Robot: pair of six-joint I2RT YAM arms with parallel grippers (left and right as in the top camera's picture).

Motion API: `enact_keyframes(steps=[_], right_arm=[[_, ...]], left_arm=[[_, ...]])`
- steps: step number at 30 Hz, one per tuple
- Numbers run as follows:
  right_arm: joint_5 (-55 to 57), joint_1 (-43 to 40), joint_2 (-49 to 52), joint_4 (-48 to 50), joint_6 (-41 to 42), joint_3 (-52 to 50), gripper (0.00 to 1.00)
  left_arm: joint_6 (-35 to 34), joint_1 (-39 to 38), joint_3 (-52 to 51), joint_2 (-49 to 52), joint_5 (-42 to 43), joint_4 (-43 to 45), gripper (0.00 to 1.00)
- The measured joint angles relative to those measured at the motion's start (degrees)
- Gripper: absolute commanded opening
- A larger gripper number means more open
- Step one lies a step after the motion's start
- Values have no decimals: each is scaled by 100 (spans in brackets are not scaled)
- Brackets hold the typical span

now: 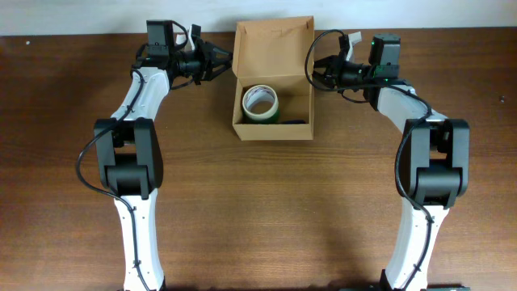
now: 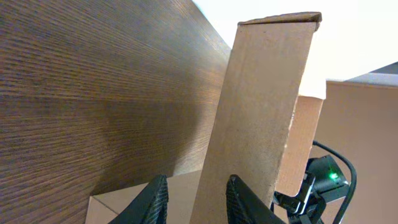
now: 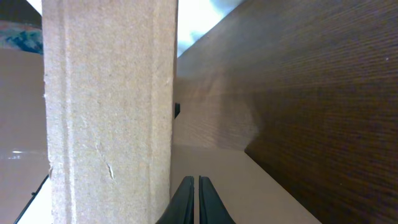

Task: Pack container

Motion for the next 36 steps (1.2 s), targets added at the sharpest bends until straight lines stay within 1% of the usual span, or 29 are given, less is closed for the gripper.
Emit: enact_keyframes(steps=[6, 8, 10, 13, 15, 16, 18, 23, 28, 36], right_arm=[[-13, 0, 0, 20, -4, 0, 5], [-13, 0, 0, 20, 0, 0, 5], [-13, -7, 0, 20, 0, 0, 5], [-13, -26, 0, 17, 0, 0, 5], [-13, -35, 2, 17, 2, 0, 5], [-13, -42, 0, 17, -2, 0, 5], [-15, -55, 2, 17, 2, 0, 5], [-15, -59, 0, 20, 0, 0, 5], [-15, -59, 0, 9, 0, 0, 5], [164, -85, 2, -490, 0, 0, 6]], left_arm=[[0, 37, 0, 0, -164, -116, 30], [0, 52, 0, 0, -208, -146, 27], [2, 63, 2, 0, -275, -310, 27], [4, 63, 4, 2, -435, -577, 17], [7, 63, 4, 2, -527, -625, 14], [11, 61, 4, 2, -564, -625, 7], [2, 55, 4, 2, -649, -623, 3], [-7, 26, 11, 83, -739, -588, 4], [-92, -24, 11, 369, -756, -535, 5], [-439, -85, 9, 581, -776, 35, 8]])
